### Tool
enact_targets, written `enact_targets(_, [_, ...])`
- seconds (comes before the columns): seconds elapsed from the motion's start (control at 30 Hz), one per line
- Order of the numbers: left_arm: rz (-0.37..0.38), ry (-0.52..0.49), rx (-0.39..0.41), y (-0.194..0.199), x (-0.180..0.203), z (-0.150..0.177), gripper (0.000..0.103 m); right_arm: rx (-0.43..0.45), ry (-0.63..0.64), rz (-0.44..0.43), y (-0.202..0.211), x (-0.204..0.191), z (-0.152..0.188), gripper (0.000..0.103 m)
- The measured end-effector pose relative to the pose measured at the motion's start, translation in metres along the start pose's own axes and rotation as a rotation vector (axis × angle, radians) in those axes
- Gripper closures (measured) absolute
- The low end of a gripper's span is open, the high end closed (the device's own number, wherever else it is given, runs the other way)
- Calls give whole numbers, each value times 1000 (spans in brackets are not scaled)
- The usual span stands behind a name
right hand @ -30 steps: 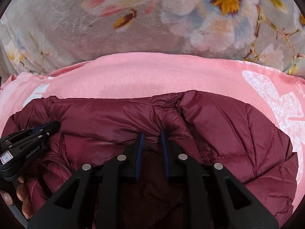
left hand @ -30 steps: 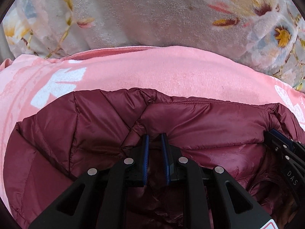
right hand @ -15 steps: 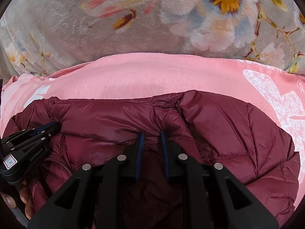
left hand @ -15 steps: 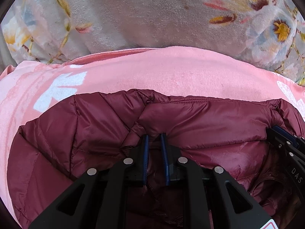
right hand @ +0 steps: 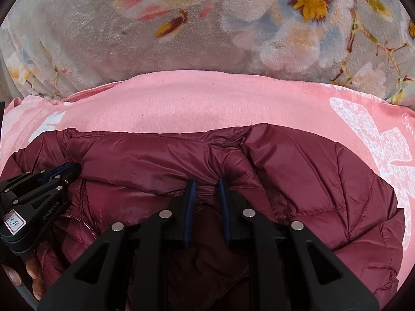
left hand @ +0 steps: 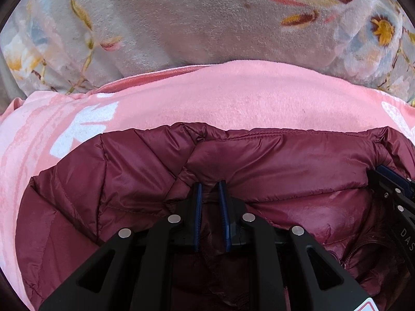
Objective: Fold large clothes
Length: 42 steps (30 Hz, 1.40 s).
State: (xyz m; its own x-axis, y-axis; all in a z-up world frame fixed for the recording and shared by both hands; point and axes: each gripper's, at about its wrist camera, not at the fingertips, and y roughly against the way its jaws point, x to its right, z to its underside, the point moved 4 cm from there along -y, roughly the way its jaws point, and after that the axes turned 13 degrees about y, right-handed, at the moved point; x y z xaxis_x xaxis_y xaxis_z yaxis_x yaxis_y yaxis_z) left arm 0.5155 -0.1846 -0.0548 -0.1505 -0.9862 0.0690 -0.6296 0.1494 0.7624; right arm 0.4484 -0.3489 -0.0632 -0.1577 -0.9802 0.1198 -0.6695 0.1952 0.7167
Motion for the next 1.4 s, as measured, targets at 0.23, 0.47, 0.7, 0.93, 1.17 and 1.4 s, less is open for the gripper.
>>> enact_targets(0.23, [-29, -16, 4, 5, -3, 2, 85, 0, 1, -6, 2, 1, 1, 86])
enact_targets(0.47, [44, 65, -51, 127, -90, 59, 34, 81, -19, -72, 182, 22, 81, 40])
enact_targets(0.7, [50, 214, -218, 226, -228, 198, 32, -90, -212, -85, 297, 78, 270, 36])
enact_targets(0.93, [89, 353, -271, 264, -272, 287, 32, -149, -415, -156, 336, 81, 372, 36])
enact_targets(1.17, [170, 410, -281, 273, -258, 294, 50, -57, -497, -222, 327, 58, 362, 37])
enact_targets(1.4, [214, 386, -253, 302, -252, 288, 100, 48, -557, -263, 349, 54, 346, 97])
